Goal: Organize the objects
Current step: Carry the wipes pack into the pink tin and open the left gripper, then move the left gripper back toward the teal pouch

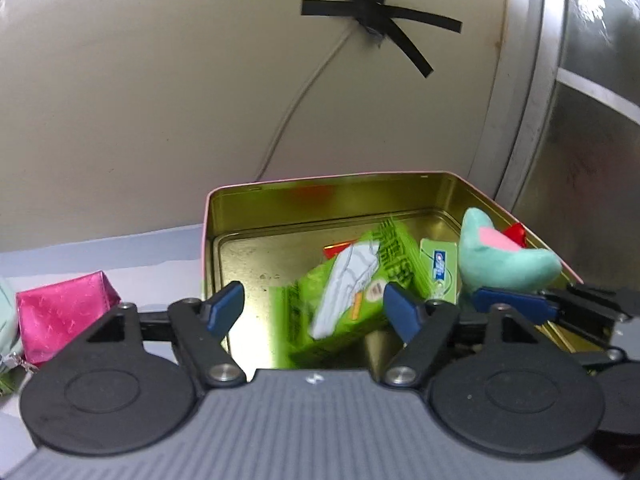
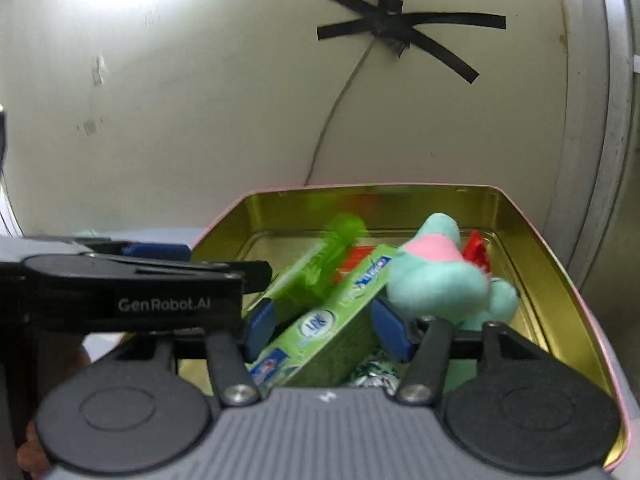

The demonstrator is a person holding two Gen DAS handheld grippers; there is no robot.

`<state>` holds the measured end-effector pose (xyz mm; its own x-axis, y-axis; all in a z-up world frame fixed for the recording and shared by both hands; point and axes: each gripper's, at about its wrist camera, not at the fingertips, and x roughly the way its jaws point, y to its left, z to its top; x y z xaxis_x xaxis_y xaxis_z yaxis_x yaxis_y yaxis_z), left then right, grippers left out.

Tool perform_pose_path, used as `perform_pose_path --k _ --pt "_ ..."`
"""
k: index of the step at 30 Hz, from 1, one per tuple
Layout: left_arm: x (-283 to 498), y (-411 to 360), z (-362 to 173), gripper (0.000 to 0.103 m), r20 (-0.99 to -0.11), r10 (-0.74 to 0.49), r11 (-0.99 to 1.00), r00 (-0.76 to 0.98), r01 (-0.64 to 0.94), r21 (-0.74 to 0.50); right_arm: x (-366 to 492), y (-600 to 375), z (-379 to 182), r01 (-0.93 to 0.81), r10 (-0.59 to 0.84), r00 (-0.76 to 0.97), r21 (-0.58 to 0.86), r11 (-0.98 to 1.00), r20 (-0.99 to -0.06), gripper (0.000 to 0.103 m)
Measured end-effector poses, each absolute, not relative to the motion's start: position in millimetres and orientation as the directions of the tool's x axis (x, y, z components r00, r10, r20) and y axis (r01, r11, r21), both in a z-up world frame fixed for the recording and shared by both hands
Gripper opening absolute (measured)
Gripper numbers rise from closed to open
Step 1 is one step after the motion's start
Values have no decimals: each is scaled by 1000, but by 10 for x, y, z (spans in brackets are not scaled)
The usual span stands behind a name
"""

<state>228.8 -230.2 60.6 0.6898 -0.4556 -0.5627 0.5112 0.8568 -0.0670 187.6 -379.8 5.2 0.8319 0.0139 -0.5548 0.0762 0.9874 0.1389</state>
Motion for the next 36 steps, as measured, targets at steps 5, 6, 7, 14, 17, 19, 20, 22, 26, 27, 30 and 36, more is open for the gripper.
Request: perform_pose_path --k 5,6,7,14,17,19,20,22,26,27,30,36 --pt "2110 -2236 635 78 -549 -407 868 730 496 16 1693 -3713 5 67 21 852 150 986 -522 58" --pt "2073 -2224 654 78 -546 -401 869 736 494 26 1663 -3713 -2 65 27 855 159 985 -518 58" --pt "2026 -2196 669 78 -542 -397 870 741 492 36 1617 -3697 -8 64 32 859 168 984 -511 58" --pt "1671 -1986 771 79 -521 -381 870 764 487 79 1314 -3557 88 52 69 870 230 972 -489 58" --pt "1581 -1921 800 79 -514 -377 872 771 483 85 1181 -3463 143 47 69 875 226 973 -478 59" --pt "1539 -1872 810 79 -510 -373 874 775 478 87 1109 -3390 180 38 78 877 230 972 -475 59" --pt "1512 -1825 816 79 -509 -372 875 776 476 86 1087 -3363 195 33 82 877 230 973 -473 59" --pt "1473 -1740 829 79 -507 -368 879 779 469 83 1051 -3288 226 20 93 878 230 973 -469 59" --pt "1418 -1523 856 79 -496 -348 892 795 444 86 1045 -3109 266 -12 116 877 220 976 -467 59" --pt "1408 -1468 860 79 -495 -341 896 799 435 85 1049 -3057 272 -21 123 876 217 976 -467 59" --pt "1402 -1271 864 79 -495 -322 910 807 408 74 1078 -2874 292 -54 148 871 208 977 -468 59" --pt "1444 -812 814 79 -503 -264 941 823 335 54 1176 -2468 304 -136 213 857 193 972 -470 59"
